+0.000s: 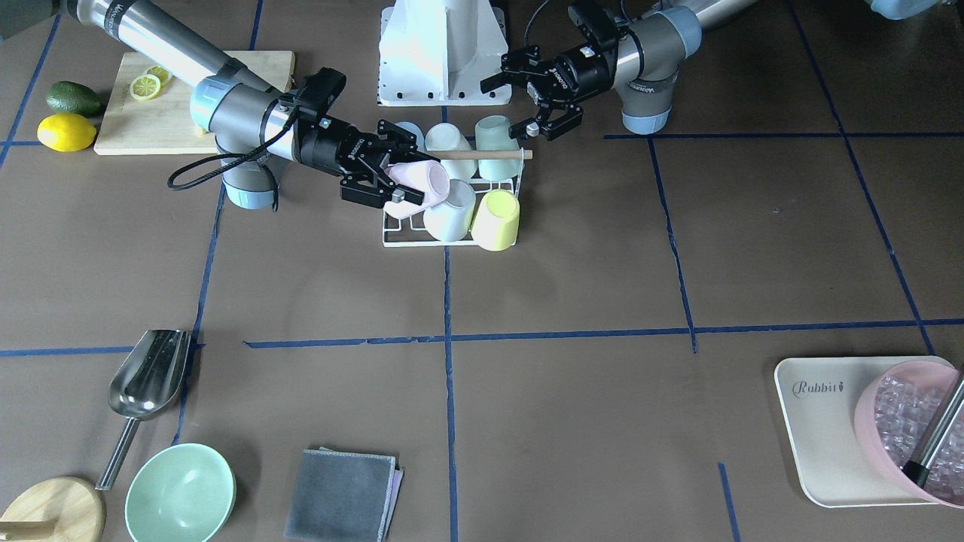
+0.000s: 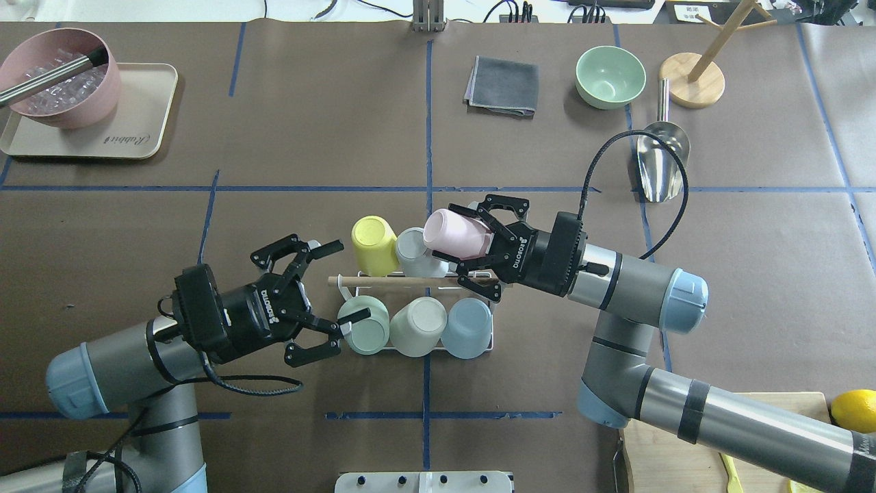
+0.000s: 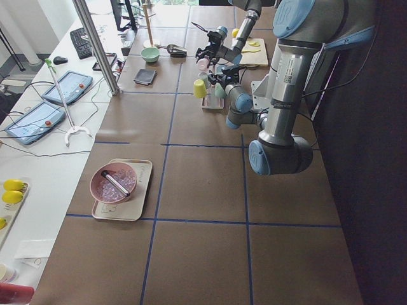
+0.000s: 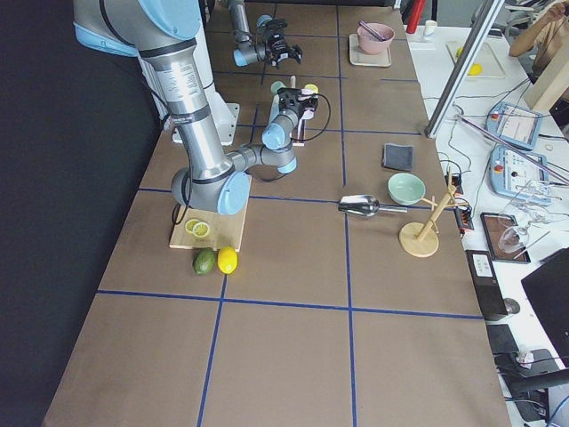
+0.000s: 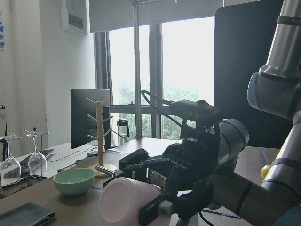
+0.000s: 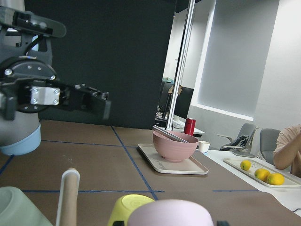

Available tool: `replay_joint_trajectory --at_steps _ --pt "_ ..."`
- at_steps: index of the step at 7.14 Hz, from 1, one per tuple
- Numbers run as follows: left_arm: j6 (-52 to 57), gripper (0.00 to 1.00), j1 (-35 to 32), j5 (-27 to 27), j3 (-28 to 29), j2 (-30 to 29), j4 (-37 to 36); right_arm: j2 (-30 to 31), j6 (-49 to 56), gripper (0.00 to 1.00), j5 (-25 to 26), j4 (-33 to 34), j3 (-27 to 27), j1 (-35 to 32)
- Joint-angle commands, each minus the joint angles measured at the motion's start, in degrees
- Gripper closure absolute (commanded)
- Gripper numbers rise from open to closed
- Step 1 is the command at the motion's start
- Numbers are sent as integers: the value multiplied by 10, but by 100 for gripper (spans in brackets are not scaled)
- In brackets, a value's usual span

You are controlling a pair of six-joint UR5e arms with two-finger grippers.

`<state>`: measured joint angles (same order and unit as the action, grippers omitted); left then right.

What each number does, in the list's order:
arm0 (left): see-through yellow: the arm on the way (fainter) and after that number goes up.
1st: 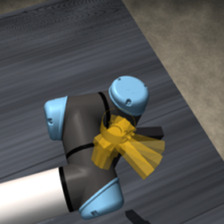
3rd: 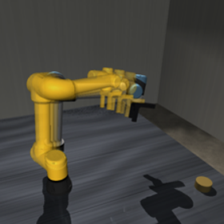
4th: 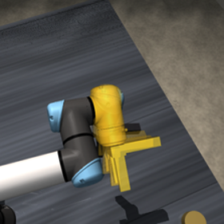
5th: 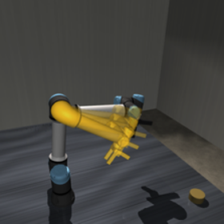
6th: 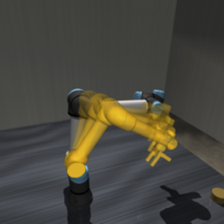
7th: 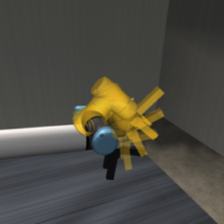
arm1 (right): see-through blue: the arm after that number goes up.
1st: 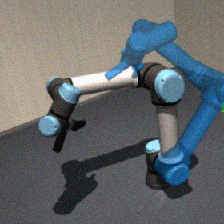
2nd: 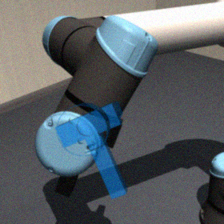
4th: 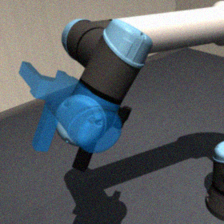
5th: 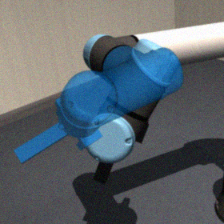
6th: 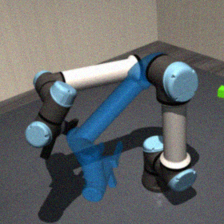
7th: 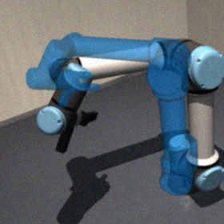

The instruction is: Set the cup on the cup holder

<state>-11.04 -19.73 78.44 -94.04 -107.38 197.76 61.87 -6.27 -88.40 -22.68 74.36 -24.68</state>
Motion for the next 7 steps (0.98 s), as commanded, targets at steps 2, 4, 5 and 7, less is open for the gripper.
replay_joint_trajectory --at_steps 2,4,5,7 --pt "-2 0 -72 5 -109 51 -136 4 -3 0 -6 -6 3 -3" --pt "-3 0 -76 5 -256 138 -330 9 -3 0 -6 -6 4 -8" --pt "-8 0 -91 5 -264 143 -377 8 -4 0 -5 -4 4 -16" --pt "-14 0 -126 35 -314 164 -559 4 -20 0 -5 91 40 -54"
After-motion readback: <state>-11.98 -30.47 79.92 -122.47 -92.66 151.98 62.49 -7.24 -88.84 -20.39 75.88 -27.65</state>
